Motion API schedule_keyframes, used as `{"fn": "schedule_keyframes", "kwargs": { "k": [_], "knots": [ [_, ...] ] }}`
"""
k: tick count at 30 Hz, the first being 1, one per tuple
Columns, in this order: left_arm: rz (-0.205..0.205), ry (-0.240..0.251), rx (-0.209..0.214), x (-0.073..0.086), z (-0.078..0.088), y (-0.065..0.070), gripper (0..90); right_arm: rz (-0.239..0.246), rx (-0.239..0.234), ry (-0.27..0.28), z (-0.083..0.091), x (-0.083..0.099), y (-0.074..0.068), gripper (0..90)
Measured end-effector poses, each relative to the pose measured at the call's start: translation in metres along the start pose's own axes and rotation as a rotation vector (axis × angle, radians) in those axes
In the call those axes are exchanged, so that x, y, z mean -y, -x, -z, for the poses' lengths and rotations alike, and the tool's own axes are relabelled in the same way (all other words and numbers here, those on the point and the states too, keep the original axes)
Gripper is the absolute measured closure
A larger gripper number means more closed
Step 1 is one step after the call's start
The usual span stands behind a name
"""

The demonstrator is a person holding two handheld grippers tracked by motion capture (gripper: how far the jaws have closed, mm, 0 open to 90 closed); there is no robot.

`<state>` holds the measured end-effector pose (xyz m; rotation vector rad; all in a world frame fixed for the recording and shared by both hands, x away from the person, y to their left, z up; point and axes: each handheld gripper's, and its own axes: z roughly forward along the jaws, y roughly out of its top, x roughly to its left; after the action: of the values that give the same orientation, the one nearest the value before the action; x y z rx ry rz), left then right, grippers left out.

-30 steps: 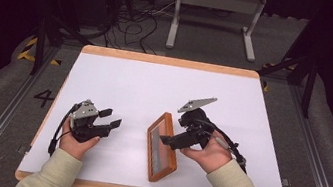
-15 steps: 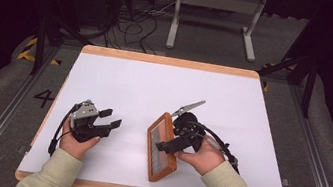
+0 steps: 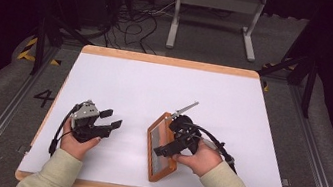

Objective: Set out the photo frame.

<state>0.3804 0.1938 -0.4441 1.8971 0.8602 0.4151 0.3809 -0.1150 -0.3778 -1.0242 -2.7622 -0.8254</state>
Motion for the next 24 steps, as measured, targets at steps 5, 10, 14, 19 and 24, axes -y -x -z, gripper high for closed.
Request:
{"fn": "schedule_keyframes", "kwargs": {
  "k": [5, 10, 14, 19, 24],
  "knots": [
    [0.008, -0.004, 0.005, 0.0006, -0.0005, 0.0005, 44.1, 0.024, -0.009, -0.028, -0.0021, 0.0001, -0.0016, 36.2],
    [0.009, -0.004, 0.007, 0.0005, -0.0001, 0.0001, 44.0, -0.034, -0.022, -0.031, -0.0019, -0.0006, -0.0014, 44.2],
    [-0.009, 0.002, -0.002, 0.0001, -0.0006, -0.0011, 44.0, -0.076, -0.029, -0.048, -0.0019, -0.0012, -0.0009, 47.2],
    [0.0, 0.0, 0.001, 0.0002, -0.0004, -0.0005, 43.7, -0.079, -0.003, -0.05, -0.0003, -0.0024, -0.0024, 54.3],
    [0.006, -0.001, 0.004, 0.0003, -0.0004, -0.0002, 43.6, -0.071, 0.013, -0.045, 0.0044, -0.0034, -0.0022, 65.7]
  ]
}}
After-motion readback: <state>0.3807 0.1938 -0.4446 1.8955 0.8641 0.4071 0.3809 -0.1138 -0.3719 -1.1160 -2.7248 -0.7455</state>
